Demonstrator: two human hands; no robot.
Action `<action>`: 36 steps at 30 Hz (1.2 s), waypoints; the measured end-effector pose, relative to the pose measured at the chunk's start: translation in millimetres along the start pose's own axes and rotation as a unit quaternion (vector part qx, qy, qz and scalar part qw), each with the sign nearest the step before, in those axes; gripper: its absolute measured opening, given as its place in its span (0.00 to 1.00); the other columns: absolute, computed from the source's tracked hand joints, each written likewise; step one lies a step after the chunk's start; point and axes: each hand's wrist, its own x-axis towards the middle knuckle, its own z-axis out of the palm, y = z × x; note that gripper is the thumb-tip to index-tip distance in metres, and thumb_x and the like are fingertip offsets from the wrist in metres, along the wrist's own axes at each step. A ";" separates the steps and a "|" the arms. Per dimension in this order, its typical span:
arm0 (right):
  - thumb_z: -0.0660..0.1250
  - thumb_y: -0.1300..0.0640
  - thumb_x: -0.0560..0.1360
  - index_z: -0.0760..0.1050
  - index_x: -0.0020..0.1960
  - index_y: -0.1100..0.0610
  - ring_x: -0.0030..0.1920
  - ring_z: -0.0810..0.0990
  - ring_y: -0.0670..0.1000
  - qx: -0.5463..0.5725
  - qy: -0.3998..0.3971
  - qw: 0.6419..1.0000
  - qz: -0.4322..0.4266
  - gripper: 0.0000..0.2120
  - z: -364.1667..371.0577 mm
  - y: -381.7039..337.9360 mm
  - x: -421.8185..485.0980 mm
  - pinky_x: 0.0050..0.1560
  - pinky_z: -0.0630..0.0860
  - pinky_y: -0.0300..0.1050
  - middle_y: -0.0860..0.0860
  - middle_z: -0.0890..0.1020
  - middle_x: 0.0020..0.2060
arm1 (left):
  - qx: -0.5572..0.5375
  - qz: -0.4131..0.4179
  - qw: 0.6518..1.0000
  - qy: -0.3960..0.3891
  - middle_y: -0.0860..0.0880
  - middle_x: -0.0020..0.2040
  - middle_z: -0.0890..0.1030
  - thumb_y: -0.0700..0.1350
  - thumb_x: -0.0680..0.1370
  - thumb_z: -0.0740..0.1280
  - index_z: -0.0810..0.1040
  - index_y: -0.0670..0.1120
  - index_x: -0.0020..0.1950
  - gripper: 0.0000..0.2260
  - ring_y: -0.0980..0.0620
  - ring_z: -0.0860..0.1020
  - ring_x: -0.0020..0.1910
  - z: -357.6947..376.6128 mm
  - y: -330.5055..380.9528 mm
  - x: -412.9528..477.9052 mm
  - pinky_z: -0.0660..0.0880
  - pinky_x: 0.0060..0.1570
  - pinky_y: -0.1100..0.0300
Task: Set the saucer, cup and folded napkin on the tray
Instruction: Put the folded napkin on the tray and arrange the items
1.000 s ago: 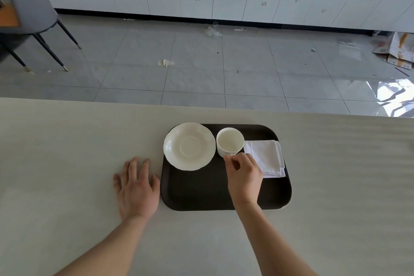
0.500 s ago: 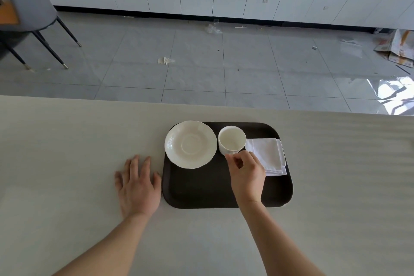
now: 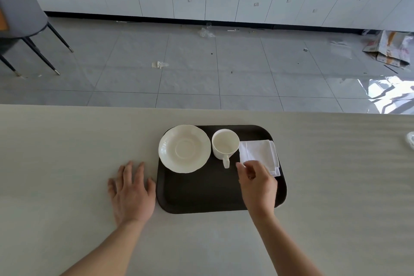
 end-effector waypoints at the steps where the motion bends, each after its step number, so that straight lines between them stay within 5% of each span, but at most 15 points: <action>1: 0.74 0.55 0.74 0.80 0.40 0.56 0.33 0.80 0.50 -0.009 -0.005 1.000 0.010 0.07 -6.5 8.5 0.2 0.35 0.79 0.48 0.48 0.81 0.30 | -0.001 -0.002 1.000 -0.001 0.43 0.72 0.68 0.54 0.74 0.55 0.73 0.47 0.68 0.25 0.41 0.62 0.73 -0.2 0.0 0.3 0.56 0.71 0.38; 11: 0.72 0.62 0.74 0.82 0.44 0.58 0.36 0.79 0.52 -0.088 -0.074 0.993 -0.020 0.01 -53.1 34.0 21.9 0.39 0.78 0.46 0.50 0.82 0.37 | -0.074 -0.030 0.996 -0.044 0.43 0.72 0.70 0.45 0.76 0.69 0.73 0.46 0.68 0.21 0.42 0.64 0.73 -21.2 4.4 3.9 0.55 0.72 0.40; 15: 0.74 0.62 0.73 0.83 0.45 0.58 0.37 0.80 0.54 -0.102 -0.074 0.991 -0.052 0.02 -63.4 39.1 31.7 0.39 0.78 0.47 0.51 0.82 0.39 | -0.137 0.026 0.990 0.037 0.44 0.51 0.82 0.40 0.73 0.71 0.80 0.45 0.56 0.12 0.40 0.78 0.52 -41.9 45.2 -20.9 0.74 0.51 0.44; 19: 0.75 0.61 0.71 0.82 0.55 0.56 0.41 0.81 0.55 -0.137 -0.112 0.982 -0.069 0.13 -74.8 49.1 40.5 0.40 0.76 0.45 0.51 0.81 0.46 | -0.227 0.220 0.949 0.010 0.54 0.38 0.79 0.46 0.75 0.65 0.81 0.49 0.48 0.06 0.52 0.77 0.39 -46.9 123.1 -85.4 0.76 0.36 0.55; 22: 0.74 0.62 0.69 0.79 0.62 0.54 0.51 0.78 0.56 -0.204 -0.149 0.962 -0.107 0.22 -82.5 56.3 47.4 0.42 0.78 0.48 0.52 0.77 0.51 | -0.238 0.296 0.923 -0.060 0.53 0.43 0.78 0.47 0.75 0.66 0.80 0.49 0.52 0.08 0.54 0.78 0.39 -34.6 173.6 -108.7 0.76 0.36 0.59; 28: 0.69 0.57 0.75 0.74 0.68 0.46 0.59 0.71 0.53 -0.252 -0.212 0.933 -0.146 0.22 -80.1 59.7 62.6 0.51 0.77 0.45 0.50 0.74 0.57 | -0.159 0.231 0.952 -0.120 0.50 0.57 0.74 0.53 0.79 0.62 0.64 0.51 0.73 0.23 0.55 0.79 0.46 -20.4 231.8 -93.4 0.71 0.41 0.67; 36: 0.69 0.55 0.76 0.78 0.59 0.50 0.59 0.70 0.56 -0.283 -0.215 0.919 -0.172 0.12 -70.1 67.1 74.0 0.48 0.79 0.48 0.52 0.72 0.58 | -0.063 0.199 0.967 -0.143 0.47 0.53 0.73 0.50 0.80 0.63 0.63 0.51 0.71 0.21 0.51 0.75 0.48 -12.0 244.2 -73.0 0.74 0.45 0.61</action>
